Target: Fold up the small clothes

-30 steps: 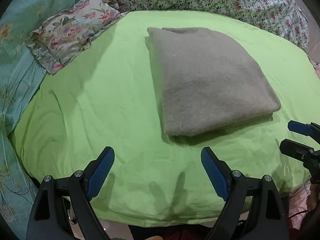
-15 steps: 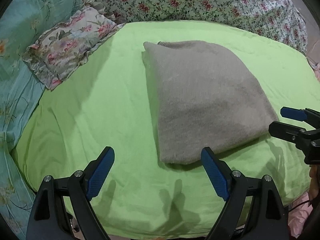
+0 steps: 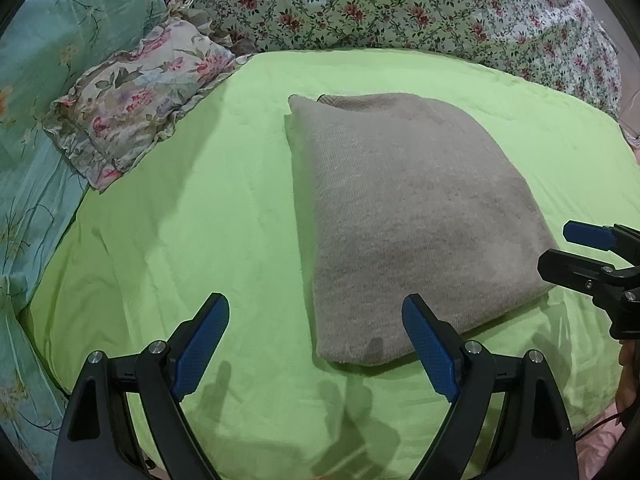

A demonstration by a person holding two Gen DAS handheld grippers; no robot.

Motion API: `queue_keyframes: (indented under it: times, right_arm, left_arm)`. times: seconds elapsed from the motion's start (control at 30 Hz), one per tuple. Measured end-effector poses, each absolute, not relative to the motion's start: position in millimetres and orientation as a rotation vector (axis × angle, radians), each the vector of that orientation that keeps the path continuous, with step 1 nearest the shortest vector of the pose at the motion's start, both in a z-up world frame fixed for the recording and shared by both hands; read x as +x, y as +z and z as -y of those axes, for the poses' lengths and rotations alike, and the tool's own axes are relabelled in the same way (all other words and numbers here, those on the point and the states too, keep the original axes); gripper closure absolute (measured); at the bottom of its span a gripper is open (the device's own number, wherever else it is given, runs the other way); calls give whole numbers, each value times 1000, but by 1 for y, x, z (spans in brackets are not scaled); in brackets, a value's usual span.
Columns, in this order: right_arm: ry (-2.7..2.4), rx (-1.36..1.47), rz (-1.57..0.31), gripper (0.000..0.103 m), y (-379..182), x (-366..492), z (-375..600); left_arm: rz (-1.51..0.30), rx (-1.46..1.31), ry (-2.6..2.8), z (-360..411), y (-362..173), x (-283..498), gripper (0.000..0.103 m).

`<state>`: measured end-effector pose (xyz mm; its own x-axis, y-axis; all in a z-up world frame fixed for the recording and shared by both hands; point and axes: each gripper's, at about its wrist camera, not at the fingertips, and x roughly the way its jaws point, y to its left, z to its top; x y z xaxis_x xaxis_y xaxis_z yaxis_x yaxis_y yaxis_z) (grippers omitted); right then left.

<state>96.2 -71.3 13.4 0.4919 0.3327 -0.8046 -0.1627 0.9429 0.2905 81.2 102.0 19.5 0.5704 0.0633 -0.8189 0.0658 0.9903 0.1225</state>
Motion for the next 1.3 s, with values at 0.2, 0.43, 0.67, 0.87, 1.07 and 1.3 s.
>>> queue_keyframes:
  times: [0.2, 0.43, 0.67, 0.87, 1.07, 1.3]
  right_arm:
    - [299, 185, -1011, 11, 14, 99, 73]
    - [295, 189, -1004, 11, 16, 96, 77]
    - [298, 186, -1008, 11, 16, 95, 79]
    - [291, 190, -1006, 10, 16, 91, 80]
    - [287, 193, -1004, 10, 16, 89, 82]
    - [287, 192, -1011, 9, 15, 91, 83]
  left_arm:
    - [-972, 147, -9, -100, 17, 85, 14]
    - [-965, 144, -12, -102, 22, 82, 14]
    - [-961, 155, -17, -98, 23, 77, 14]
    - [-961, 162, -24, -94, 23, 75, 14]
    - [-960, 168, -29, -93, 23, 76, 14]
    - [-961, 167, -32, -94, 23, 76, 14]
